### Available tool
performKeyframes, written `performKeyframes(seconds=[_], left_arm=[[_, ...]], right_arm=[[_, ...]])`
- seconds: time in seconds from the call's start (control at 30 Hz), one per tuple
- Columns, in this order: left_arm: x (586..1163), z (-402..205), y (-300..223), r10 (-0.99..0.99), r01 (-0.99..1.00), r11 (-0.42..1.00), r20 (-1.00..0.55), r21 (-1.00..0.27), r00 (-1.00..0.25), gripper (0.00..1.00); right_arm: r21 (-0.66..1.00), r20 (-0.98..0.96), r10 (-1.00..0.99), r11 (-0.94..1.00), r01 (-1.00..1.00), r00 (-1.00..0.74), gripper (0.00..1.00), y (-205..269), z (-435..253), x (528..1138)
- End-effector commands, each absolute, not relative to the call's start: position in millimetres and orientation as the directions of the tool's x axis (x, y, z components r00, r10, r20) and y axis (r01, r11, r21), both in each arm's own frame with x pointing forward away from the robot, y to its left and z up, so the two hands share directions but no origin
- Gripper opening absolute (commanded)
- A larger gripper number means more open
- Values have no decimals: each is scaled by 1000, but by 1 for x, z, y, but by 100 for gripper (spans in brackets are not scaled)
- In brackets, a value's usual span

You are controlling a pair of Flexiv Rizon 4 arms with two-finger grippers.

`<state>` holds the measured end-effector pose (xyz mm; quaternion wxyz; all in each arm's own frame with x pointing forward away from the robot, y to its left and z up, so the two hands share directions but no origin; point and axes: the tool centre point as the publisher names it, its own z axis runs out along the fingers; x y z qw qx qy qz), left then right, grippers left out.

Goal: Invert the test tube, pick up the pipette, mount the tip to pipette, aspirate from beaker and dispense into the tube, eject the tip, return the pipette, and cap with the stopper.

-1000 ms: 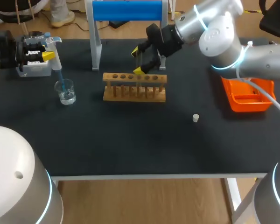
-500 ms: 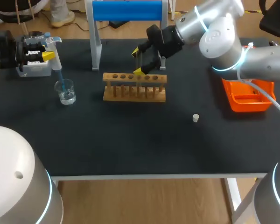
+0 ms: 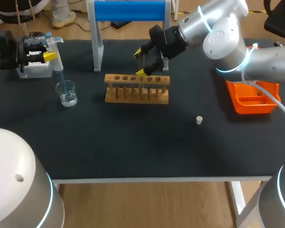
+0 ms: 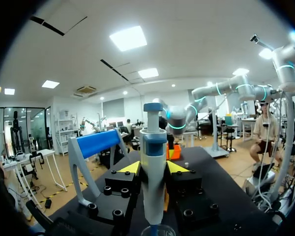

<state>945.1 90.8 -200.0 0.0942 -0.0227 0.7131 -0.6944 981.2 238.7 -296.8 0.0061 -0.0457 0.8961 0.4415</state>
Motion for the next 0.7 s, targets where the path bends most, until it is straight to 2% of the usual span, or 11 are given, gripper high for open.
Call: performKeyframes(seconds=[0.03,0.7], left_arm=[[941,-192,88,-172,99,50,-107,-994,-979,0],[927,-127,71,-201,73,117,-95,-991,-975,0]], right_arm=[[788,-50,-76,609,-86,-996,100,238,-296,981],[788,-50,-76,609,-86,-996,100,238,-296,981]])
